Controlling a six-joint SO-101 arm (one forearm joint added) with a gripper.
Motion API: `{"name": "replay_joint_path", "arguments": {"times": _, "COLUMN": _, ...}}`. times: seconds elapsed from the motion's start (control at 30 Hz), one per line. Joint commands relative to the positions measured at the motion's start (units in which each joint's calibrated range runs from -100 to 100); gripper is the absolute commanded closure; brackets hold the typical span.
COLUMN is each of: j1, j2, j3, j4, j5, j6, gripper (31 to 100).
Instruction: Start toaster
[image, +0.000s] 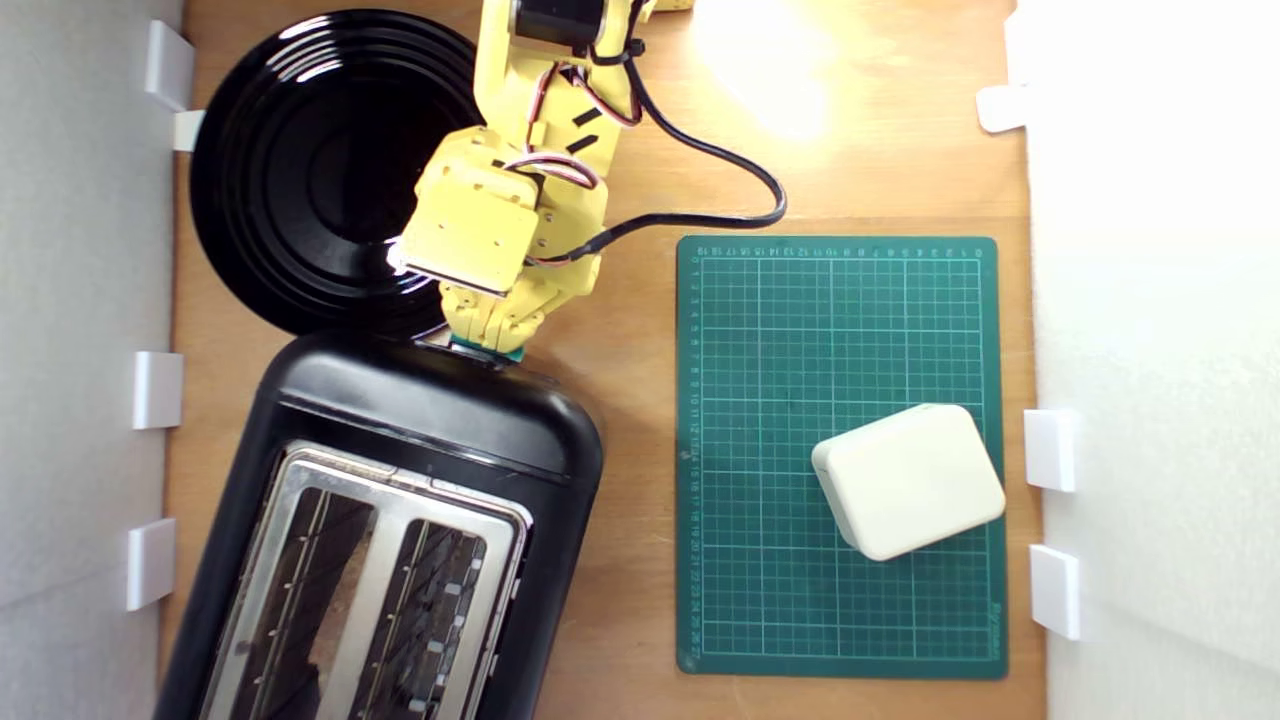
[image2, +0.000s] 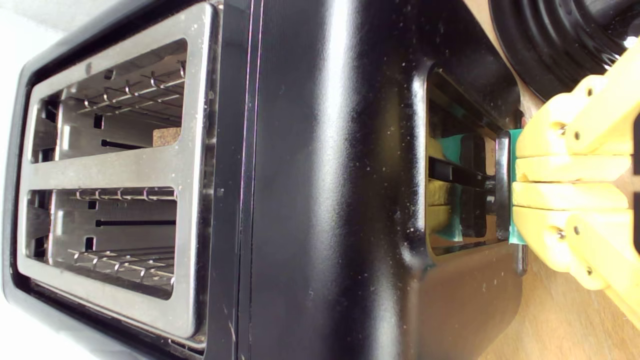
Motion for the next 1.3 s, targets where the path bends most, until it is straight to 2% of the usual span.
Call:
{"name": "replay_joint_path", "arguments": {"times": 0.0, "j1": 0.5, "j2": 2.2, "j3": -0.6, "j4": -0.6, "j5": -0.8, "j6": 0.1, "gripper": 98.9}}
{"name": "replay_joint_path", "arguments": {"times": 0.63, "j1": 1.7, "j2": 12.0, "j3": 0.8, "j4": -0.6, "j5": -11.3, "j6": -0.4, "gripper": 98.9}}
{"name": "replay_joint_path", "arguments": {"times": 0.8, "j1": 2.8, "j2": 11.9, "j3": 6.5, "j4": -0.6, "j5": -16.8, "j6": -0.3, "gripper": 98.9}}
{"name": "replay_joint_path", "arguments": {"times": 1.27, "j1": 6.6, "j2": 7.3, "j3": 10.4, "j4": -0.4, "j5": -16.1, "j6": 0.1, "gripper": 98.9}}
